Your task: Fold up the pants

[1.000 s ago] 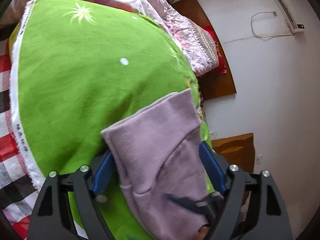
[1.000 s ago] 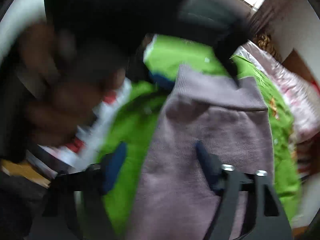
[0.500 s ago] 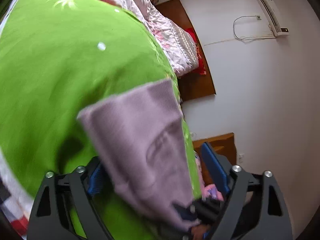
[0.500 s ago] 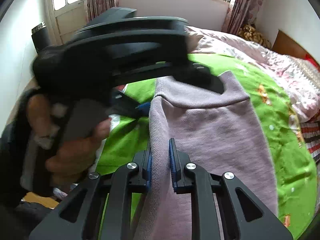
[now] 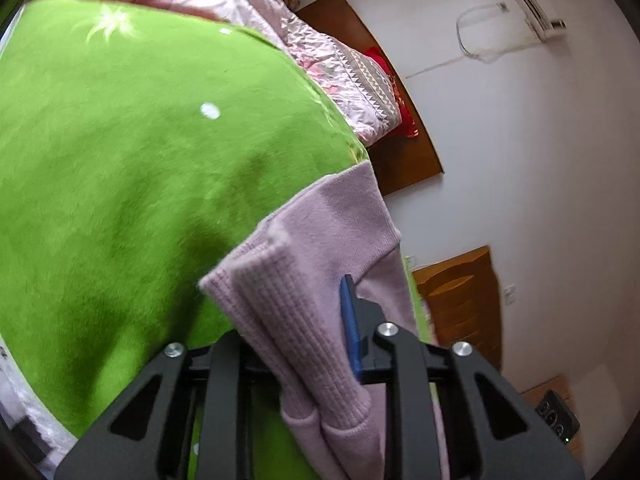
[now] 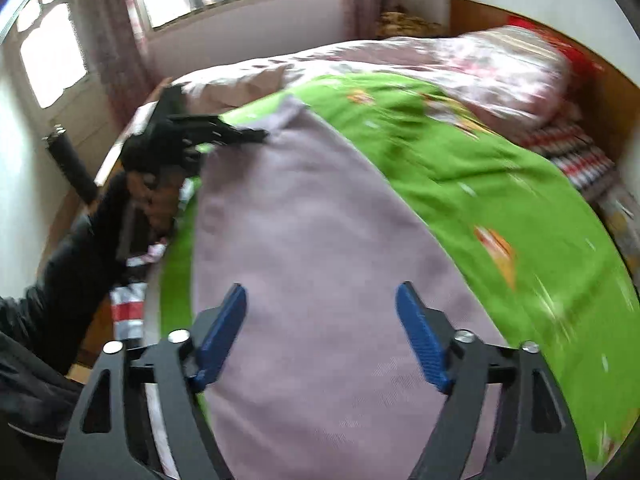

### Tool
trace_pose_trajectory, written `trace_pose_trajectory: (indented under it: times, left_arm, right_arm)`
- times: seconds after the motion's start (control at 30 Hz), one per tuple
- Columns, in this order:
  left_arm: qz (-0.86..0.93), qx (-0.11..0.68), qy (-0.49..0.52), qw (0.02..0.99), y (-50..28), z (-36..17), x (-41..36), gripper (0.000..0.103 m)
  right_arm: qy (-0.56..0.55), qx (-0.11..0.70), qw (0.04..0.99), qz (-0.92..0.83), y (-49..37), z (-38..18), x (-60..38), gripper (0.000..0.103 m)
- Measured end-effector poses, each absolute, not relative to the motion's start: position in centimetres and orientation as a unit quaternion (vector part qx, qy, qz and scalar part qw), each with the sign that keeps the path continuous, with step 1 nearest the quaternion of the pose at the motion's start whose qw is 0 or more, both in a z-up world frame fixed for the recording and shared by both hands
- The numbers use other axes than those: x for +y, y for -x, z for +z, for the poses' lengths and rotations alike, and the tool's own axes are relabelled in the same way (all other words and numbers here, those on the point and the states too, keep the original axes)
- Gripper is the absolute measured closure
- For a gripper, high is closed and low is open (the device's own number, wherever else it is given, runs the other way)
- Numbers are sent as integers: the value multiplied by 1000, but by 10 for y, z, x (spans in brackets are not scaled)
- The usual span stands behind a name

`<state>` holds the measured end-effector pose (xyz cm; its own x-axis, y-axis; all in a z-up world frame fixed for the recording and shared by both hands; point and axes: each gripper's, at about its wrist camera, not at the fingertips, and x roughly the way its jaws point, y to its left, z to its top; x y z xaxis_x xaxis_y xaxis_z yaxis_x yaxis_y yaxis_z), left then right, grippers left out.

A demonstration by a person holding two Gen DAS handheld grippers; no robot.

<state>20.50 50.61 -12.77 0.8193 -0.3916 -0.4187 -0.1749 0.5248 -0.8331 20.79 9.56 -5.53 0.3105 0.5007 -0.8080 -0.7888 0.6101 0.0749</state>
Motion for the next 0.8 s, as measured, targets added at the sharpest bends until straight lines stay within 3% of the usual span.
trace_pose_trajectory:
  times: [0.3,0.43,0.57,0.7,0.8]
  left_arm:
    - [-56,251,388,885,-191,-45,474,89]
    - [-68,226,348,908,-182,-1,447,91]
    - [-79,206,291,931,-170,42,410,92]
    - [-97,188,252,944,-162,73,378,92]
    - [-109,183,231,949,-162,90,350,92]
  right_arm:
    - [162,430,780,424,-180,-90,122,34]
    - [230,399,778,428,-151,-108,156,33]
    - [168,412,766,464,-154,-90,132,34]
    - [92,394,812,421,-184,-68,88,33]
    - [110,441,797,397,-219,-101,95,28]
